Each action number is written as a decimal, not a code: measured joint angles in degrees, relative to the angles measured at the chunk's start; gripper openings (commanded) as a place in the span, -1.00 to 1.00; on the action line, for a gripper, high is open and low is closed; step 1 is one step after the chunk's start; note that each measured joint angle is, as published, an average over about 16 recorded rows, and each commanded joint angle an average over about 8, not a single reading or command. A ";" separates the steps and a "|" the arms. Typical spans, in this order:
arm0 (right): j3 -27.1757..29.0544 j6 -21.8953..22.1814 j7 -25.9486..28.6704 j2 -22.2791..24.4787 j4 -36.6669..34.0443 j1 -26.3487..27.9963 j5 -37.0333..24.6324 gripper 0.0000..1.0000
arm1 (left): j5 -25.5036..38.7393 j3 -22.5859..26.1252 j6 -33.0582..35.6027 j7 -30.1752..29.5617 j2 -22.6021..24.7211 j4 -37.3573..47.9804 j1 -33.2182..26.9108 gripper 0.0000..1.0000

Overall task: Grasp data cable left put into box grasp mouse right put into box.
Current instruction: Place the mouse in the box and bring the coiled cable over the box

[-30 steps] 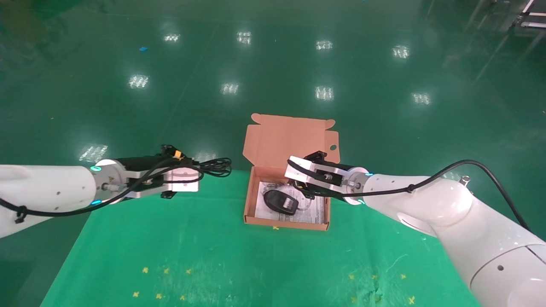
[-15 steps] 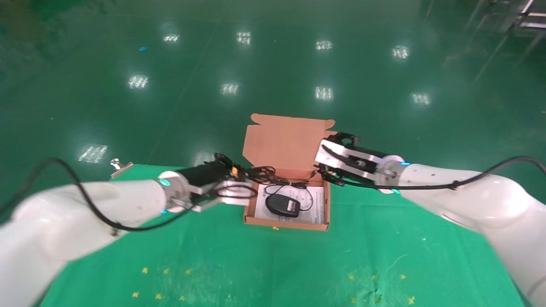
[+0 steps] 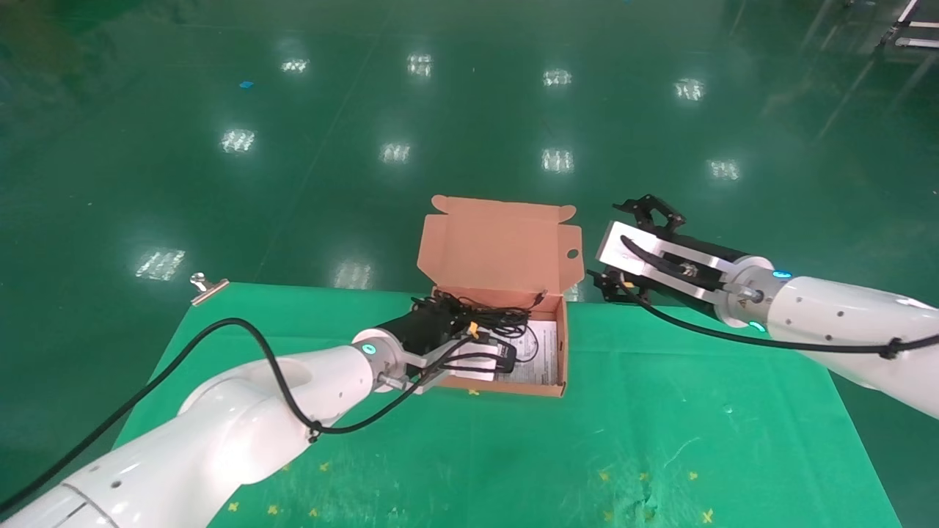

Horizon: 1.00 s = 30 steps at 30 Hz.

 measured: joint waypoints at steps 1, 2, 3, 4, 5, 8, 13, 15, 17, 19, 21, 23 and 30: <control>-0.13 0.08 1.00 0.37 0.74 -0.06 -0.74 1.00 | -0.74 1.02 -0.54 -0.07 0.06 0.23 -0.18 -1.00; -0.26 0.15 2.02 0.71 1.44 -0.12 -1.51 1.00 | -1.48 2.08 -1.04 -0.19 0.13 0.47 -0.38 -1.00; -0.39 0.20 2.95 1.00 2.07 -0.16 -2.26 1.00 | -2.18 3.10 -1.51 -0.33 0.18 0.70 -0.60 -0.92; -0.50 0.25 3.79 1.23 2.61 -0.19 -2.97 1.00 | -2.81 4.05 -1.93 -0.48 0.22 0.91 -0.83 -0.68; -0.61 0.28 4.56 1.43 3.10 -0.22 -3.65 1.00 | -3.40 4.93 -2.31 -0.63 0.26 1.10 -1.04 -0.43; -0.87 0.34 6.43 1.80 4.12 -0.27 -5.30 1.00 | -4.77 7.06 -3.26 -1.07 0.33 1.55 -1.55 0.32; -1.08 0.36 8.08 2.03 4.88 -0.30 -6.81 1.00 | -6.00 8.90 -4.09 -1.53 0.39 1.92 -2.03 1.00; -1.10 0.37 8.25 2.06 4.99 -0.31 -6.99 1.00 | -6.17 9.12 -4.21 -1.60 0.40 1.98 -2.09 1.00; -1.12 0.37 8.32 2.09 5.04 -0.32 -7.09 1.00 | -6.25 9.24 -4.28 -1.63 0.42 2.01 -2.13 1.00; -1.10 0.37 8.21 2.05 4.97 -0.32 -7.01 1.00 | -6.19 9.13 -4.23 -1.59 0.39 1.97 -2.12 1.00; -1.09 0.35 8.11 2.01 4.85 -0.32 -6.86 1.00 | -6.06 8.94 -4.13 -1.54 0.32 1.89 -2.08 1.00; -1.07 0.35 8.03 1.97 4.78 -0.31 -6.75 1.00 | -6.01 8.78 -4.06 -1.54 0.15 1.70 -2.04 1.00; -0.87 0.48 7.68 2.10 5.03 0.11 -6.66 1.00 | -6.68 7.87 -3.75 -2.45 -1.07 0.58 -2.79 1.00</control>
